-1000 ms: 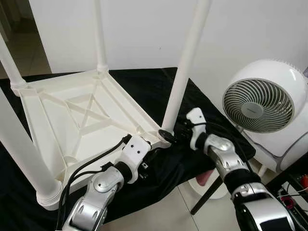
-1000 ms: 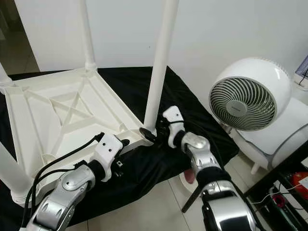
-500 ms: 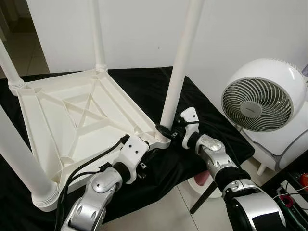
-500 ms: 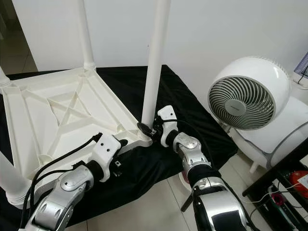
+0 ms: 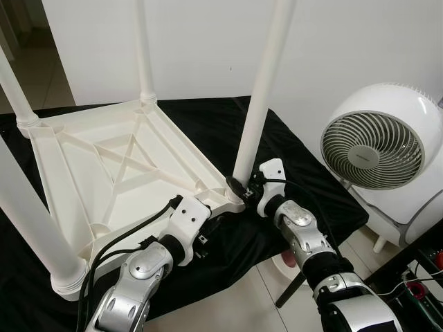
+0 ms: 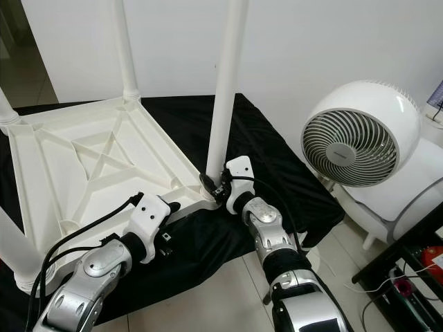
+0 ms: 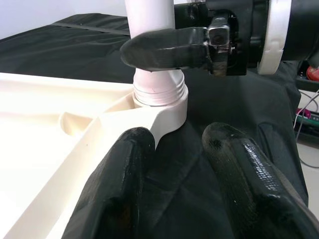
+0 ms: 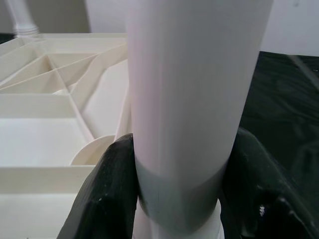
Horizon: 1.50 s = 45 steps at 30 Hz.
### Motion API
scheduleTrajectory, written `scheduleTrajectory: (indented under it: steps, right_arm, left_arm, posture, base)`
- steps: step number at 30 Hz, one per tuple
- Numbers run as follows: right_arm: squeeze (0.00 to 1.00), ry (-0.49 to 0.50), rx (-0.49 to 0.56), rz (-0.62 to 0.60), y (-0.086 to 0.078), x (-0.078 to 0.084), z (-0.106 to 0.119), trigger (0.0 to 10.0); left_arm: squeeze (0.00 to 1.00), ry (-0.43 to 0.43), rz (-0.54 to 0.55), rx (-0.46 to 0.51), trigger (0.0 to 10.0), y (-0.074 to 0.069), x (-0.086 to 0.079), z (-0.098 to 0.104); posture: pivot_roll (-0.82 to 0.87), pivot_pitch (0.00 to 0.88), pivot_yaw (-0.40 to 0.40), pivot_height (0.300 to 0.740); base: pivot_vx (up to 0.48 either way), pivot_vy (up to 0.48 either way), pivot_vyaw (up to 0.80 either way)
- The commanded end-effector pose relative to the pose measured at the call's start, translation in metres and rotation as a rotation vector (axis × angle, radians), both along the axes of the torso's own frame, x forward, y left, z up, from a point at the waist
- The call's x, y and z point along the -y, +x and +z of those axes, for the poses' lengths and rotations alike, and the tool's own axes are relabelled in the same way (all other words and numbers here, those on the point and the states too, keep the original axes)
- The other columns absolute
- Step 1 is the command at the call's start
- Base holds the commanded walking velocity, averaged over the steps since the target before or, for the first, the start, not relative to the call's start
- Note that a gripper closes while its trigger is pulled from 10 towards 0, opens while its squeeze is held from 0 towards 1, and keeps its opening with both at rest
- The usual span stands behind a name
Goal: Building children table
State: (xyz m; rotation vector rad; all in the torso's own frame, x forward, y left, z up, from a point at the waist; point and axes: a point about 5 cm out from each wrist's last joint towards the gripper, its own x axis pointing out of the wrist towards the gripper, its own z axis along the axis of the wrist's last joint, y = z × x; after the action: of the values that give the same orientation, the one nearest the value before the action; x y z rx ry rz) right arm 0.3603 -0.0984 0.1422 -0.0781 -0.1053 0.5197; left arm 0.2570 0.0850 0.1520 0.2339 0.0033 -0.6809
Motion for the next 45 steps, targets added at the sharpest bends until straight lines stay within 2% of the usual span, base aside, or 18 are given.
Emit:
scheduleTrajectory:
  steps: [1, 5, 7, 8, 11, 13, 14, 15, 16, 18, 19, 21, 22, 29, 30, 35, 42, 45]
  right_arm:
    - [0.0, 0.025, -0.102, -0.153, -0.005, 0.004, -0.022, 0.0]
    - [0.0, 0.071, -0.109, -0.241, -0.007, -0.002, -0.021, 0.0]
    - [0.0, 0.147, -0.133, -0.298, -0.007, -0.021, -0.016, 0.0]
    - [0.0, 0.147, -0.133, -0.298, -0.007, -0.021, -0.016, 0.0]
    - [0.0, 0.18, -0.107, -0.197, -0.012, -0.05, -0.003, 0.0]
    - [0.0, 0.178, -0.092, -0.167, -0.014, -0.054, 0.0, 0.0]
    - [0.0, 0.172, -0.079, -0.142, -0.016, -0.056, 0.003, 2.3]
    - [0.0, 0.172, -0.079, -0.142, -0.016, -0.056, 0.003, 2.3]
    - [0.0, 0.167, -0.071, -0.131, -0.017, -0.057, 0.005, 7.9]
    - [0.0, 0.165, -0.066, -0.126, -0.017, -0.057, 0.006, 7.9]
    - [1.0, 0.187, -0.049, -0.117, -0.017, -0.052, 0.01, 10.0]
    - [1.0, 0.202, -0.025, -0.113, -0.016, -0.046, 0.016, 10.0]
    - [1.0, 0.221, 0.02, -0.109, -0.016, -0.034, 0.025, 10.0]
    - [1.0, 0.215, 0.073, -0.089, -0.021, -0.021, 0.033, 10.0]
    - [0.0, 0.215, 0.085, -0.054, -0.024, -0.016, 0.035, 10.0]
    - [0.0, 0.156, 0.086, 0.099, -0.031, 0.003, 0.035, 10.0]
    - [0.0, 0.106, 0.08, 0.17, -0.027, 0.005, 0.035, 10.0]
    - [0.0, 0.101, 0.093, 0.184, -0.025, 0.005, 0.039, 10.0]
  left_arm:
    - [0.0, -0.009, 0.015, -0.006, 10.0, -0.001, 0.0, 0.0]
    - [0.0, -0.007, 0.015, -0.007, 10.0, -0.002, -0.001, 0.0]
    - [0.0, -0.013, 0.021, -0.01, 10.0, -0.001, 0.0, 0.0]
    - [0.0, -0.013, 0.021, -0.01, 10.0, -0.001, 0.0, 0.0]
    - [0.0, -0.019, 0.017, -0.016, 10.0, -0.002, 0.003, -0.001]
    - [0.0, -0.019, 0.013, -0.016, 10.0, -0.002, 0.004, -0.002]
    - [0.0, -0.017, 0.009, -0.017, 10.0, -0.003, 0.005, -0.002]
    - [0.0, -0.017, 0.009, -0.017, 10.0, -0.003, 0.005, -0.002]
    - [0.0, -0.016, 0.007, -0.018, 10.0, -0.003, 0.006, -0.002]
    - [0.0, -0.015, 0.005, -0.019, 10.0, -0.003, 0.006, -0.003]
    - [0.0, -0.021, 0.019, -0.019, 10.0, -0.002, 0.006, -0.002]
    - [0.0, -0.027, 0.036, -0.021, 10.0, -0.001, 0.005, -0.002]
    - [0.0, -0.052, 0.09, -0.017, 10.0, 0.004, 0.001, 0.001]
    - [0.0, -0.068, 0.125, -0.021, 10.0, 0.008, -0.003, 0.006]
    - [0.0, -0.088, 0.138, -0.038, 10.0, 0.008, -0.005, 0.008]
    - [0.0, -0.159, 0.24, -0.112, 10.0, 0.015, -0.015, 0.008]
    - [0.0, -0.188, 0.324, -0.163, 10.0, 0.019, -0.021, 0.0]
    - [0.0, -0.185, 0.304, -0.164, 10.0, 0.016, -0.025, 0.0]
  posture:
    - [0.07, 0.073, -0.057, 0.74]
    - [0.06, 0.075, -0.058, 0.74]
    - [0.06, 0.077, -0.059, 0.74]
    - [0.06, 0.077, -0.059, 0.74]
    - [0.05, 0.08, -0.065, 0.74]
    - [0.05, 0.082, -0.069, 0.74]
    - [0.05, 0.082, -0.069, 0.74]
    - [0.05, 0.082, -0.069, 0.74]
    - [0.05, 0.083, -0.071, 0.74]
    - [0.05, 0.084, -0.074, 0.74]
    - [0.05, 0.091, -0.08, 0.74]
    - [0.05, 0.094, -0.084, 0.74]
    - [0.05, 0.096, -0.085, 0.74]
    - [0.05, 0.093, -0.087, 0.74]
    - [0.05, 0.094, -0.085, 0.74]
    - [0.04, 0.086, -0.07, 0.74]
    - [0.04, 0.079, -0.068, 0.74]
    - [0.05, 0.078, -0.072, 0.74]
  base:
    - [0.0, 0.0, 0.0]
    - [0.0, 0.0, 0.0]
    - [0.0, 0.0, 0.0]
    - [0.0, 0.0, 0.0]
    - [0.0, 0.0, 0.0]
    - [0.0, 0.0, 0.0]
    - [0.0, 0.0, 0.0]
    - [0.0, 0.0, 0.0]
    - [0.0, 0.0, 0.0]
    - [0.0, 0.0, 0.0]
    - [0.0, 0.0, 0.0]
    - [0.0, 0.0, 0.0]
    - [0.0, 0.0, 0.0]
    - [0.0, 0.0, 0.0]
    - [0.0, 0.0, 0.0]
    - [0.0, 0.0, 0.0]
    - [0.0, 0.0, 0.0]
    - [0.0, 0.0, 0.0]
